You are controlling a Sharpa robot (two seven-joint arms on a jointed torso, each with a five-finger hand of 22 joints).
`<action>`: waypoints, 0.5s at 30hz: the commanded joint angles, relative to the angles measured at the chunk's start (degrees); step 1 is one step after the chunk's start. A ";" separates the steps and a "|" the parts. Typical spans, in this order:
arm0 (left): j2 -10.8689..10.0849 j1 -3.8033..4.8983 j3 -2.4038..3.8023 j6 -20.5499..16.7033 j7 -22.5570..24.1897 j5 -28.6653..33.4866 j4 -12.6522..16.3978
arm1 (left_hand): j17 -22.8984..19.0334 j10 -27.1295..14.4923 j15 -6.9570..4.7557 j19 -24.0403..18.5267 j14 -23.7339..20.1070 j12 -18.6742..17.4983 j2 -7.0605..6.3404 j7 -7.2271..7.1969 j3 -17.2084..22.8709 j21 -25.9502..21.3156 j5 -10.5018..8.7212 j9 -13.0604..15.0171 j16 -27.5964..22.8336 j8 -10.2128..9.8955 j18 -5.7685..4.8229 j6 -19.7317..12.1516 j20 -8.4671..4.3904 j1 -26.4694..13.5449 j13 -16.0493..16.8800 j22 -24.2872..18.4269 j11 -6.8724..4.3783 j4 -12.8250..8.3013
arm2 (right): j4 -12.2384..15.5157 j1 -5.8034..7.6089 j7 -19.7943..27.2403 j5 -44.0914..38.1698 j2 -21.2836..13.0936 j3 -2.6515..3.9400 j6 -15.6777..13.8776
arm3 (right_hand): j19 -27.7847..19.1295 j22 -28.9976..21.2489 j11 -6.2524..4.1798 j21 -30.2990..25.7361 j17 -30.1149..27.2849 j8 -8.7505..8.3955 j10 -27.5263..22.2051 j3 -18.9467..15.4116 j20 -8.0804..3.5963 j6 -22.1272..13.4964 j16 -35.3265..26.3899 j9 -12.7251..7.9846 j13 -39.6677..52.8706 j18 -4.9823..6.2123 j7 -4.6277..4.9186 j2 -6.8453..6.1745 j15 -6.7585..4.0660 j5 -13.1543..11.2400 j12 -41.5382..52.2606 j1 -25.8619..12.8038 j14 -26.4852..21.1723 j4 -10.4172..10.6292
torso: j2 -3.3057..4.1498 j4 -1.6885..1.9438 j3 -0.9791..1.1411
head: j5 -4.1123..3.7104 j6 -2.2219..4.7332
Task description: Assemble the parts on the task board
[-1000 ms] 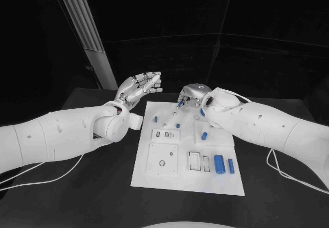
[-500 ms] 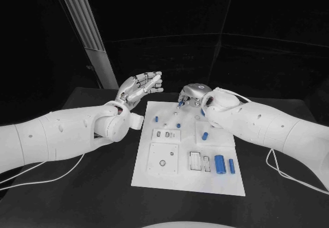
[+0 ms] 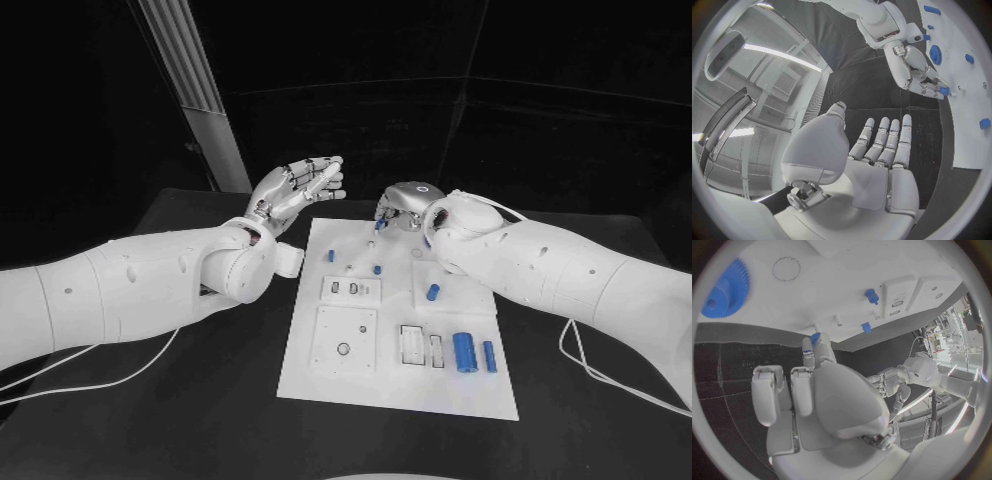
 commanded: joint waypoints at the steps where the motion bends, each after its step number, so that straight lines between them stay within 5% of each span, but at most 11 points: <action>1: 0.08 0.16 0.04 0.82 12.57 -0.33 -0.07 | 0.04 0.03 0.00 -0.51 -0.58 -0.40 0.48 7.51 0.24 -0.04 -0.13 -0.09 -0.29 0.39 0.60 -0.50 -0.09 -0.08 -0.03 -0.07 0.17 0.02 | -0.12 0.11 0.42 -0.32 0.09 0.05 0.58 | 6.04 15.09 0.29 0.18 3.09 0.18 -0.10 -0.09 0.37 0.07 0.30 0.08 -0.03 -0.43 0.13 0.11 0.51 0.23 -0.33 0.72 4.14 0.34 | 0.09 -0.05 -0.01 | 0.06 0.02; 15: 0.28 0.16 0.05 1.03 12.56 -0.33 -0.30 | 0.04 -0.07 0.02 -0.62 -0.70 -0.46 0.60 7.52 0.20 -0.06 -0.11 -0.12 -0.33 0.42 0.56 -0.76 -0.09 0.03 -0.03 -0.08 0.19 0.01 | -0.52 0.08 0.48 -0.32 0.38 0.05 1.55 | 6.04 15.09 0.31 0.18 3.02 0.13 -0.11 -0.09 0.38 0.06 0.30 0.08 -0.03 -0.43 0.15 0.10 0.52 0.23 -0.42 0.73 4.13 0.38 | 0.01 -0.08 -0.04 | 0.34 -0.51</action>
